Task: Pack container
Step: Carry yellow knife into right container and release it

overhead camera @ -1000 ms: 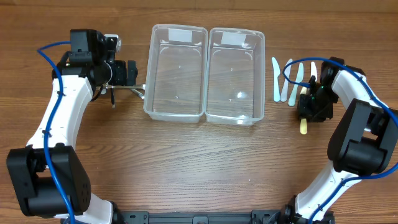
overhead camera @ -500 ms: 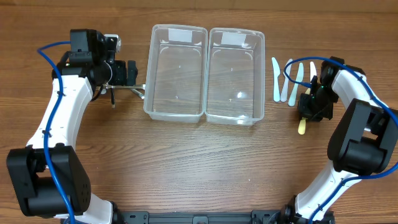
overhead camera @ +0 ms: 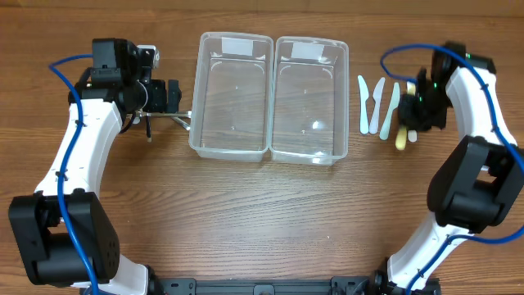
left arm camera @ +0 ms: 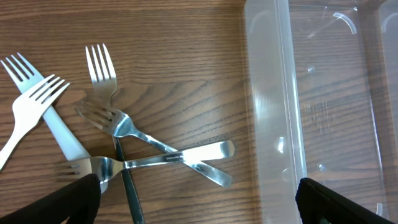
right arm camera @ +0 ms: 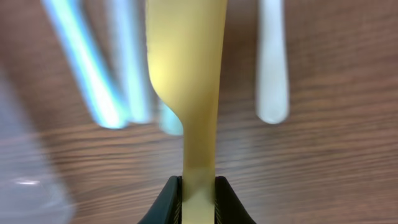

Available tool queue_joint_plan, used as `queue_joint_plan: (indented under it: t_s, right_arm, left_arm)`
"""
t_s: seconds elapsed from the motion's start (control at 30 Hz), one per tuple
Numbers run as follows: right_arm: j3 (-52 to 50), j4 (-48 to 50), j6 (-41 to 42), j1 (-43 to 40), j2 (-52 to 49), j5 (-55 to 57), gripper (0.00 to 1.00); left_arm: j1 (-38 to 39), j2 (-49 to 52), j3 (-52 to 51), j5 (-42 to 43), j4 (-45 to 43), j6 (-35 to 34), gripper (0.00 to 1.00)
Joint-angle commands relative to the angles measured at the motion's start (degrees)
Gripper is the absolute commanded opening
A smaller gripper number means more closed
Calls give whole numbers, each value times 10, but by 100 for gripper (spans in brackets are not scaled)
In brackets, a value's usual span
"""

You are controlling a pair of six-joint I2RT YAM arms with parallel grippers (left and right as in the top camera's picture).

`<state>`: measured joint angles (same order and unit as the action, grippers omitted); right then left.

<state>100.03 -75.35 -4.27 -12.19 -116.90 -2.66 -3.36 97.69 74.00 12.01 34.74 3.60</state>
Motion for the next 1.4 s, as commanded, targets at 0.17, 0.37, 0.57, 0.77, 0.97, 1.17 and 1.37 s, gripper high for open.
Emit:
queue_joint_plan:
  t_s: [0.17, 0.37, 0.57, 0.77, 0.97, 1.17, 1.37]
  right_arm:
    - [97, 28, 57, 145, 85, -56, 4]
    - [49, 127, 106, 254, 71, -54, 4]
    - [-14, 192, 134, 309, 11, -45, 4]
    - [5, 187, 130, 310, 12, 6, 57]
    - [82, 153, 100, 265, 39, 52, 62]
    - [122, 146, 100, 170, 49, 56, 72]
    - [108, 145, 100, 53, 29, 54, 74]
  left_arm:
    - [3, 5, 16, 9, -1, 11, 100]
    - [3, 5, 16, 9, -1, 11, 100]
    - [3, 5, 16, 9, -1, 11, 100]
    - [3, 5, 16, 9, -1, 11, 100]
    - [3, 5, 16, 9, -1, 11, 100]
    - [3, 5, 16, 9, -1, 11, 100]
    - [3, 5, 16, 9, -1, 11, 100]
